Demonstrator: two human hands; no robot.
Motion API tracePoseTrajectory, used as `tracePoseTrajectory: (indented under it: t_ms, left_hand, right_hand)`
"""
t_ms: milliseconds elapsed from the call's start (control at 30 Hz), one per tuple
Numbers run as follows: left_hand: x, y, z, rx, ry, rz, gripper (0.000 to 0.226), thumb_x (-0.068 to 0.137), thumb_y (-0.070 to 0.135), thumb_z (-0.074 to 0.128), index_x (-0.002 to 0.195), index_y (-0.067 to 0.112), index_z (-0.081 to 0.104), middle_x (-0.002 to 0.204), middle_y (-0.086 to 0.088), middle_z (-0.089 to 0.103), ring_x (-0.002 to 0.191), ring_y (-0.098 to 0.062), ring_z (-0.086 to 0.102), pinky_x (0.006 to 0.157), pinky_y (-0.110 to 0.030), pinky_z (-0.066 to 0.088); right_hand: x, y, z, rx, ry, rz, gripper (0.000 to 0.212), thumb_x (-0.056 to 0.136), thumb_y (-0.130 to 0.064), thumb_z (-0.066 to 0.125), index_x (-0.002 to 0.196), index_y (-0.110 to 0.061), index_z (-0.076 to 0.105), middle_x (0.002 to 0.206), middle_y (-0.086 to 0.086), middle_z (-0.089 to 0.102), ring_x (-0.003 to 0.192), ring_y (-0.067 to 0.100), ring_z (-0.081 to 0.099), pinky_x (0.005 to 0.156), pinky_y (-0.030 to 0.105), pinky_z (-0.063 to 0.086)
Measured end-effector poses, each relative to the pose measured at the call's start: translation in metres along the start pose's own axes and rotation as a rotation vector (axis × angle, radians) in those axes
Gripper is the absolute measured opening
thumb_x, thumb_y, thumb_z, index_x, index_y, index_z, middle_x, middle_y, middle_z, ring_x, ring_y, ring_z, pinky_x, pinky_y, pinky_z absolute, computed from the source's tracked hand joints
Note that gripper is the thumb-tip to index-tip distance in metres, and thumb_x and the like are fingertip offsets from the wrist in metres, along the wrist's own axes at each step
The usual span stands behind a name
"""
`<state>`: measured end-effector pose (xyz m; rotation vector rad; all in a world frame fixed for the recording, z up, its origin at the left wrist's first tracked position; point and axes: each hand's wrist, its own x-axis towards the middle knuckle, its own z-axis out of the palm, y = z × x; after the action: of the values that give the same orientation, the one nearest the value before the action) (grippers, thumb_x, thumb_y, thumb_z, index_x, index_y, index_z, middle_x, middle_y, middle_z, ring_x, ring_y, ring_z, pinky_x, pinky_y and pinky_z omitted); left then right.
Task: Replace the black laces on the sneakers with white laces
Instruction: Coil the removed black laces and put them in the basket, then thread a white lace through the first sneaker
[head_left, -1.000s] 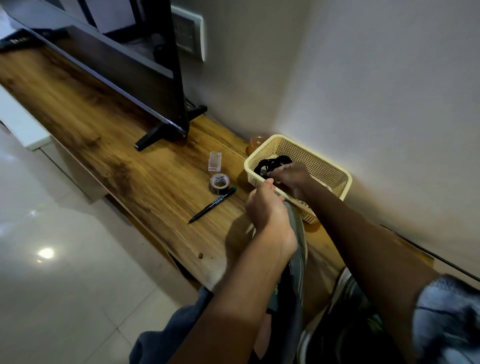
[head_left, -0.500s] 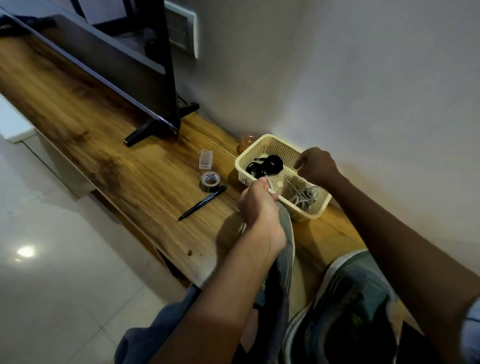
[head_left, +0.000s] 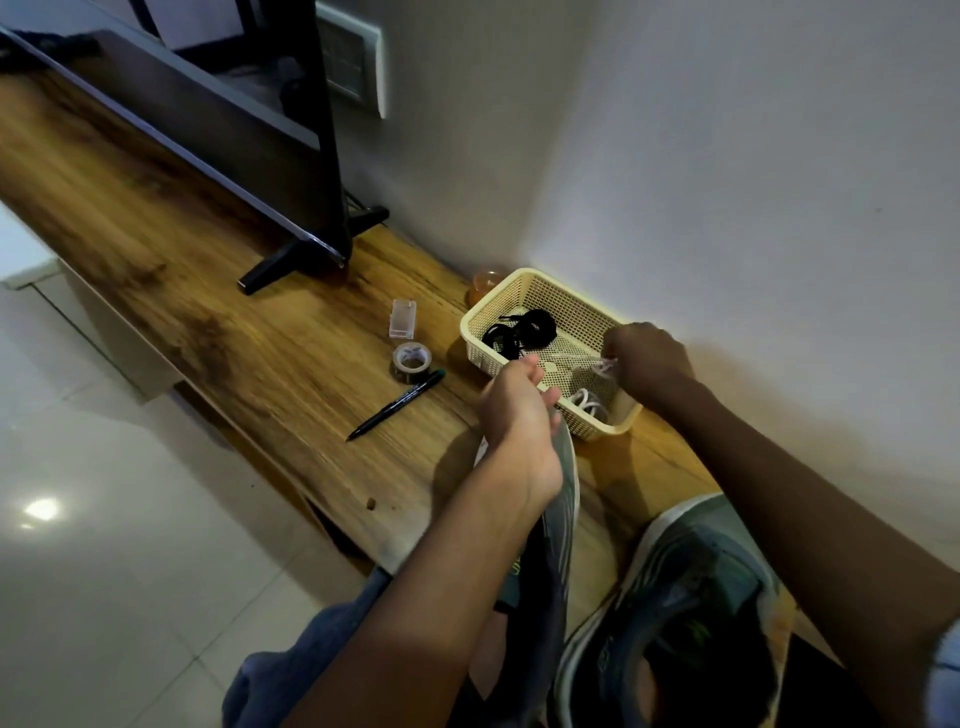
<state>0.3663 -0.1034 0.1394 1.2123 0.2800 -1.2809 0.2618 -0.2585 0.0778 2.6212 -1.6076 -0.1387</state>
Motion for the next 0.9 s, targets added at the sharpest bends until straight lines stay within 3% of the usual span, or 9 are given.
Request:
tracePoseTrajectory:
  t_ms: [233, 333, 500, 600, 700, 800, 900]
  left_hand:
    - [-0.001, -0.008, 0.004, 0.104, -0.074, 0.039, 0.019, 0.096, 0.019, 0.048, 0.083, 0.023, 0.061, 0.089, 0.010, 0.063, 0.071, -0.007, 0.058, 0.060, -0.021, 0.041]
    - [-0.005, -0.017, 0.007, 0.222, -0.200, 0.094, 0.015, 0.096, 0.020, 0.050, 0.090, 0.022, 0.063, 0.094, 0.008, 0.065, 0.078, -0.008, 0.060, 0.062, -0.021, 0.042]
    - [-0.011, -0.039, 0.011, 0.530, -0.468, 0.234, 0.020, 0.097, 0.022, 0.051, 0.114, 0.021, 0.062, 0.105, 0.005, 0.064, 0.089, -0.012, 0.060, 0.072, -0.024, 0.045]
    - [-0.014, -0.052, 0.012, 0.631, -0.612, 0.222, 0.020, 0.097, 0.028, 0.053, 0.115, 0.024, 0.061, 0.102, 0.005, 0.064, 0.094, -0.011, 0.060, 0.081, -0.029, 0.046]
    - [-0.014, -0.063, 0.011, 0.683, -0.707, 0.251, 0.016, 0.094, 0.021, 0.058, 0.108, 0.020, 0.065, 0.096, 0.000, 0.067, 0.088, -0.010, 0.063, 0.077, -0.025, 0.051]
    - [-0.011, -0.069, 0.011, 0.661, -0.684, 0.313, 0.016, 0.090, 0.008, 0.063, 0.105, 0.009, 0.067, 0.085, -0.005, 0.067, 0.072, -0.008, 0.063, 0.064, -0.018, 0.053]
    - [-0.008, -0.069, 0.011, 0.656, -0.591, 0.358, 0.013, 0.089, 0.002, 0.062, 0.101, 0.006, 0.067, 0.081, -0.006, 0.066, 0.064, -0.006, 0.063, 0.057, -0.015, 0.053]
  right_hand:
    - [-0.027, 0.035, -0.047, 0.608, 0.402, 0.154, 0.013, 0.078, -0.001, 0.072, 0.090, -0.006, 0.074, 0.088, 0.013, 0.073, 0.080, 0.024, 0.069, 0.076, 0.036, 0.056]
    - [-0.072, 0.033, -0.069, 1.051, 0.425, 0.269, 0.016, 0.077, 0.000, 0.074, 0.087, -0.013, 0.071, 0.078, 0.009, 0.071, 0.070, 0.024, 0.068, 0.069, 0.037, 0.059]
    - [-0.144, 0.018, -0.071, 1.467, 0.350, 0.367, 0.019, 0.079, 0.003, 0.071, 0.097, 0.000, 0.069, 0.081, 0.012, 0.072, 0.065, 0.015, 0.067, 0.062, 0.023, 0.056]
    - [-0.166, 0.015, -0.056, 1.594, 0.286, 0.405, 0.022, 0.077, -0.002, 0.072, 0.098, -0.001, 0.070, 0.083, 0.011, 0.074, 0.070, 0.018, 0.069, 0.062, 0.023, 0.055]
    - [-0.178, 0.015, -0.042, 1.645, 0.260, 0.464, 0.023, 0.077, -0.005, 0.072, 0.100, -0.002, 0.070, 0.085, 0.011, 0.075, 0.073, 0.018, 0.069, 0.061, 0.021, 0.054]
    - [-0.180, 0.016, -0.036, 1.628, 0.241, 0.477, 0.020, 0.079, -0.006, 0.072, 0.099, -0.006, 0.071, 0.087, 0.009, 0.075, 0.074, 0.018, 0.069, 0.063, 0.021, 0.054]
    - [-0.180, 0.017, -0.032, 1.666, 0.223, 0.488, 0.016, 0.083, -0.012, 0.071, 0.098, -0.009, 0.071, 0.092, 0.010, 0.074, 0.082, 0.023, 0.069, 0.076, 0.035, 0.054]
